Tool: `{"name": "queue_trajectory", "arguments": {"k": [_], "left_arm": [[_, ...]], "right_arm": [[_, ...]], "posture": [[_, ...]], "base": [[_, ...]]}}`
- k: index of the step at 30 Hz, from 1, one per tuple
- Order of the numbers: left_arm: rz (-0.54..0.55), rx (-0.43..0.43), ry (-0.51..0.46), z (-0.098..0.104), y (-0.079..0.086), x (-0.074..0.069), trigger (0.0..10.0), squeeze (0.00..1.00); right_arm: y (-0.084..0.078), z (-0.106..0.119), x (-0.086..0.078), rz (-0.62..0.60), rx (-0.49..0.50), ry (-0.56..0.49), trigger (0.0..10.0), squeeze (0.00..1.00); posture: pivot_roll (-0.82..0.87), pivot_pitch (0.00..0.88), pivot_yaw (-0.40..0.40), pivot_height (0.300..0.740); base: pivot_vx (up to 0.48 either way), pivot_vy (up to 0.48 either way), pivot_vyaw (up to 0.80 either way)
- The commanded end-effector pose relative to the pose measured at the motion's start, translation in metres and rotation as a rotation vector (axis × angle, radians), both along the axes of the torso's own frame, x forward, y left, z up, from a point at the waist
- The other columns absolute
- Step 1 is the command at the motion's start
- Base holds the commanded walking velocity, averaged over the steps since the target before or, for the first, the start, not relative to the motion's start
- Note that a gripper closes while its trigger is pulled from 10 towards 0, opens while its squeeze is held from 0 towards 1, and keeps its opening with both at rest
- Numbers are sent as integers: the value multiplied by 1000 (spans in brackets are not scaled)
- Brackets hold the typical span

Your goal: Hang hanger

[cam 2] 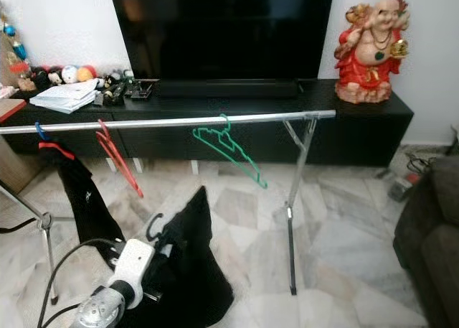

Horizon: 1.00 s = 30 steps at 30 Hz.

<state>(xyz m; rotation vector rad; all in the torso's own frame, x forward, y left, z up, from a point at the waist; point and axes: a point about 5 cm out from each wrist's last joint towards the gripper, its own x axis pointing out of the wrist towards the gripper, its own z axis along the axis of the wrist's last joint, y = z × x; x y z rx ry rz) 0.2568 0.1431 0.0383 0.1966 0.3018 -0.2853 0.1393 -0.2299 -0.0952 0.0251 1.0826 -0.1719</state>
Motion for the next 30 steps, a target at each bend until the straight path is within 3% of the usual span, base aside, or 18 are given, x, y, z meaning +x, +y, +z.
{"name": "queue_trajectory", "arguments": {"k": [1,30], "left_arm": [[37,13,-54,10,11,6,10000,0],[97,19,-59,13,13,15,10000,0]], "right_arm": [[12,0,6,15,32,-10,10000,0],[8,3,14,53,24,-20,10000,0]], "posture": [[47,0,29,740],[70,0,-6,740]], "base": [[371,0,0],[363,0,0]]}}
